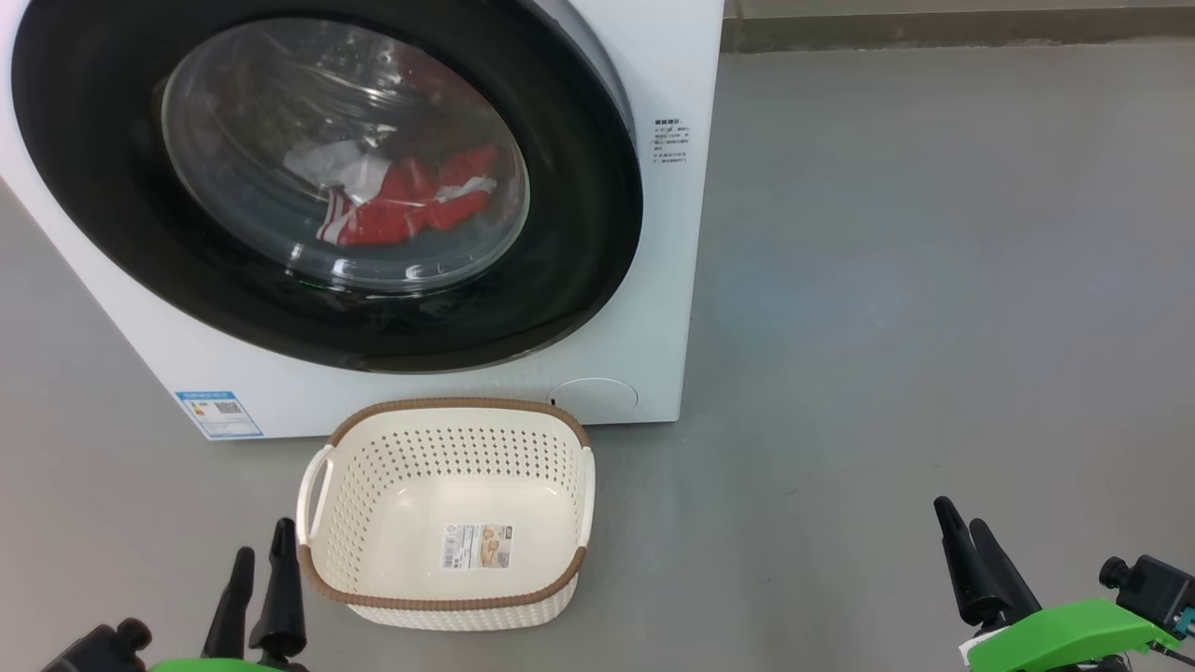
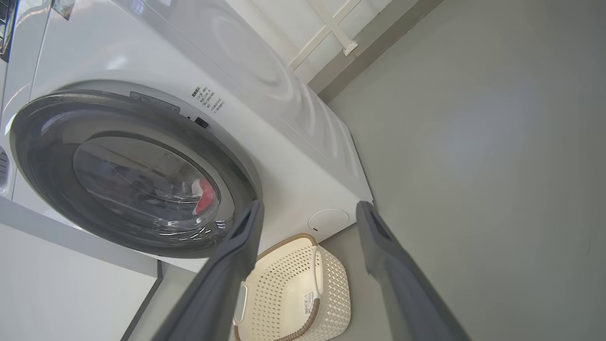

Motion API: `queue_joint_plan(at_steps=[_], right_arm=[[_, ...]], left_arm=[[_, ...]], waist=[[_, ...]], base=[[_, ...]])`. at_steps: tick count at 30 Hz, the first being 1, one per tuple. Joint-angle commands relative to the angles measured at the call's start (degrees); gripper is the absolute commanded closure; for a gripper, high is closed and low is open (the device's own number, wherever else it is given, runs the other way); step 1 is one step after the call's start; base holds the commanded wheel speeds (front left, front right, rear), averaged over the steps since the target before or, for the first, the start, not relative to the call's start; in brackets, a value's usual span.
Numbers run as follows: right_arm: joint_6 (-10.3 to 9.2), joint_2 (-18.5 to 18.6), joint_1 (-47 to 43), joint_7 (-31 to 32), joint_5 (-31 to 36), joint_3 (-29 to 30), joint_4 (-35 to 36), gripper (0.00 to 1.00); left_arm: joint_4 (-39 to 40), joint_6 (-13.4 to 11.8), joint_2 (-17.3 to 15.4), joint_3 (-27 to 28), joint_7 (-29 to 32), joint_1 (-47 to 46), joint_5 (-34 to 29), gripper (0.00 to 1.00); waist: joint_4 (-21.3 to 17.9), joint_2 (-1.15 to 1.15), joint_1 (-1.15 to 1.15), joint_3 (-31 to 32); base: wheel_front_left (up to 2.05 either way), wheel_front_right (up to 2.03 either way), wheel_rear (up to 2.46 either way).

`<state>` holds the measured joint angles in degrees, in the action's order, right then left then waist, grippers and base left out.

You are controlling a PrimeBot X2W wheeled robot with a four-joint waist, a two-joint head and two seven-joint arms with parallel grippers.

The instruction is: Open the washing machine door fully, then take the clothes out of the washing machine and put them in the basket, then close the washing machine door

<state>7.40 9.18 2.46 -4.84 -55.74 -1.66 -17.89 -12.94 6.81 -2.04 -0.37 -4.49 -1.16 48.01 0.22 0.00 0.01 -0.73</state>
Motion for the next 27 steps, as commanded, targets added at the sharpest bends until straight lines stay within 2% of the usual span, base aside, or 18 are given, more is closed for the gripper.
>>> queue_joint_plan(at_steps=[1, 12, 27], right_arm=[[0.05, 0.89, 2.48, -0.79, 1.49, -0.97, 1.21, 0.0], [0.06, 1.32, 2.66, -2.8, 10.9, -1.25, 0.83, 0.0], [0.07, 2.1, 2.77, -5.14, 20.21, -2.08, 1.11, 0.0]], left_arm=[[1.86, 0.38, -1.1, 0.78, -0.72, -0.59, -1.7, 0.0], [2.01, 0.27, -1.41, 0.07, -2.82, -0.32, -13.06, 0.0], [3.12, 0.34, -1.54, -0.36, -5.26, -0.07, -23.58, 0.0]], waist=[[0.01, 0.0, 0.0, 0.01], [0.08, 0.0, 0.0, 0.0], [0.04, 0.0, 0.0, -0.05]], base=[[0.0, 0.0, 0.0], [0.0, 0.0, 0.0], [0.0, 0.0, 0.0]])
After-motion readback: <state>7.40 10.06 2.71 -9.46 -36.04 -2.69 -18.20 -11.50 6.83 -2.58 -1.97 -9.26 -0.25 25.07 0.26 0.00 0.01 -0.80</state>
